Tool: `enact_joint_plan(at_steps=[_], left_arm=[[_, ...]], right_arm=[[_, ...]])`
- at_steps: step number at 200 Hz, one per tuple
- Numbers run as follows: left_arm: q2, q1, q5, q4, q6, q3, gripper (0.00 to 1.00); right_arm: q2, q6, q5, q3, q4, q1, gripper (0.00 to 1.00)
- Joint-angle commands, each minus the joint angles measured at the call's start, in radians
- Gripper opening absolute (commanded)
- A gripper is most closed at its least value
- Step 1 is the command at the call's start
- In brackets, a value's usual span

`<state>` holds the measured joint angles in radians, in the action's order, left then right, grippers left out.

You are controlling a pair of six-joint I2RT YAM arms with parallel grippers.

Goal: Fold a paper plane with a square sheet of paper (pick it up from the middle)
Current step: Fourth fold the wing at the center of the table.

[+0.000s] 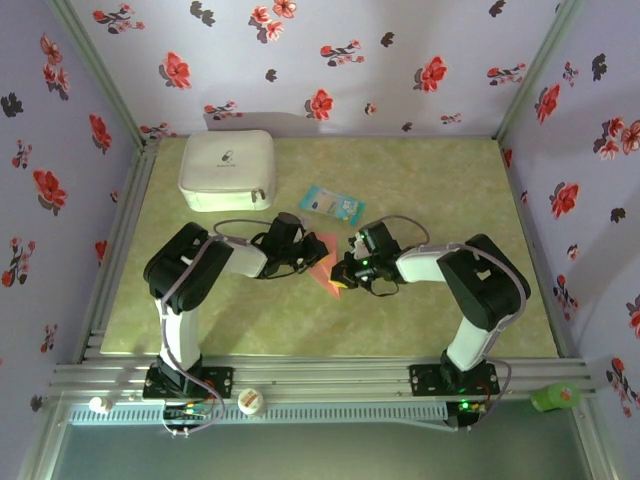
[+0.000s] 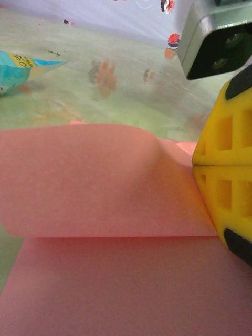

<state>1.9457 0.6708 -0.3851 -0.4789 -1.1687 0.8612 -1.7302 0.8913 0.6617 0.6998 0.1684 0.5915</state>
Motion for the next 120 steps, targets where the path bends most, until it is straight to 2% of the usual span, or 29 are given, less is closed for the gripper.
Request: enact_joint_plan(at_steps=[1,120], left_arm=[[0.043,0.006,0.040,0.091,0.027,-0.019,0.01],[0.046,0.005,0.051,0.085,0.015,-0.028,0.01]], right_arm=[[-0.006,-0.001,0.010,-0.037,-0.001,0.012,0.05],[0.079,-0.064,-0.011,-0.126,-0.125,0.037,0.04]])
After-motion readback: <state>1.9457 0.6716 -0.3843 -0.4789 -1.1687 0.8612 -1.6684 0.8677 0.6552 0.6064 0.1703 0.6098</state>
